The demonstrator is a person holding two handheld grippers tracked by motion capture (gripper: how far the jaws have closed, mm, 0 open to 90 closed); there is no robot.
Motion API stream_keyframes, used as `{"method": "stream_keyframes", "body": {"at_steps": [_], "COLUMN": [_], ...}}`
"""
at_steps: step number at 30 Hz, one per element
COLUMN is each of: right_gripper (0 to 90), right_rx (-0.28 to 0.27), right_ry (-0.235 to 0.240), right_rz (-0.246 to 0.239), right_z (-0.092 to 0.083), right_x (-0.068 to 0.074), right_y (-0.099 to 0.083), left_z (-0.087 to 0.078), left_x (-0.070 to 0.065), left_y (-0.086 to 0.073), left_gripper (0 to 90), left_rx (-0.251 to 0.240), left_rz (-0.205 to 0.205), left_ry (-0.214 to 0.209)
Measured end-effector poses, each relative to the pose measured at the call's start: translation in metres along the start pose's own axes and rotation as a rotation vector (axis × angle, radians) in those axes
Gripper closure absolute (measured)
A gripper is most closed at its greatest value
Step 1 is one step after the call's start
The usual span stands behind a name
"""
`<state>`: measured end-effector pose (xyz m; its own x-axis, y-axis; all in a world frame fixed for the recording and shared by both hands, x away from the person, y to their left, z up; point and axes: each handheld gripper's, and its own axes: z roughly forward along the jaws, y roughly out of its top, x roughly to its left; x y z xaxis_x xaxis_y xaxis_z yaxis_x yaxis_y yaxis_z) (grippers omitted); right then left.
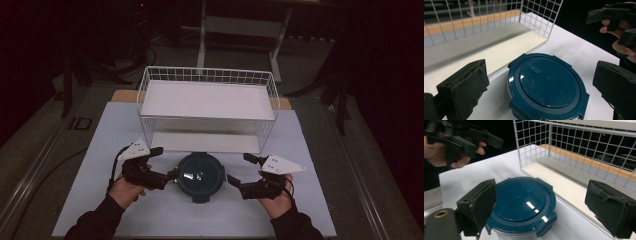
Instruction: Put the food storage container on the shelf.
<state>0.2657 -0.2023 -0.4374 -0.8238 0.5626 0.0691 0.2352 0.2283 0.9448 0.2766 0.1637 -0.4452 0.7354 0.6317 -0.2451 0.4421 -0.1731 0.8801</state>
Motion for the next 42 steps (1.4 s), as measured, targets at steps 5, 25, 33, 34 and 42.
{"method": "stream_keyframes", "body": {"at_steps": [5,25,33,34,42], "right_gripper": [9.9,11.9,12.3,12.4,13.2], "right_rx": [0.0,0.015,0.02,0.018,0.029], "right_ry": [-0.02,-0.006,0.0,-0.002,0.003], "right_rz": [-0.007,-0.011,0.006,0.006,0.01], "right_z": [0.002,0.006,0.006,0.006,0.007], "right_x": [0.001,0.003,0.002,0.002,0.001], "right_y": [-0.003,-0.011,-0.013,-0.013,-0.014], "left_z": [0.009,0.035,0.037,0.037,0.039], "left_x": [0.007,0.039,0.045,0.045,0.047], "left_y": [-0.002,-0.033,-0.04,-0.041,-0.042], "left_gripper": [0.2,4.9,29.1,31.1,49.3], "left_rx": [0.043,0.29,0.326,0.326,0.335], "left_rz": [-0.057,-0.501,-0.59,-0.599,-0.627], "left_ry": [0.032,-0.077,-0.098,-0.105,-0.136]}}
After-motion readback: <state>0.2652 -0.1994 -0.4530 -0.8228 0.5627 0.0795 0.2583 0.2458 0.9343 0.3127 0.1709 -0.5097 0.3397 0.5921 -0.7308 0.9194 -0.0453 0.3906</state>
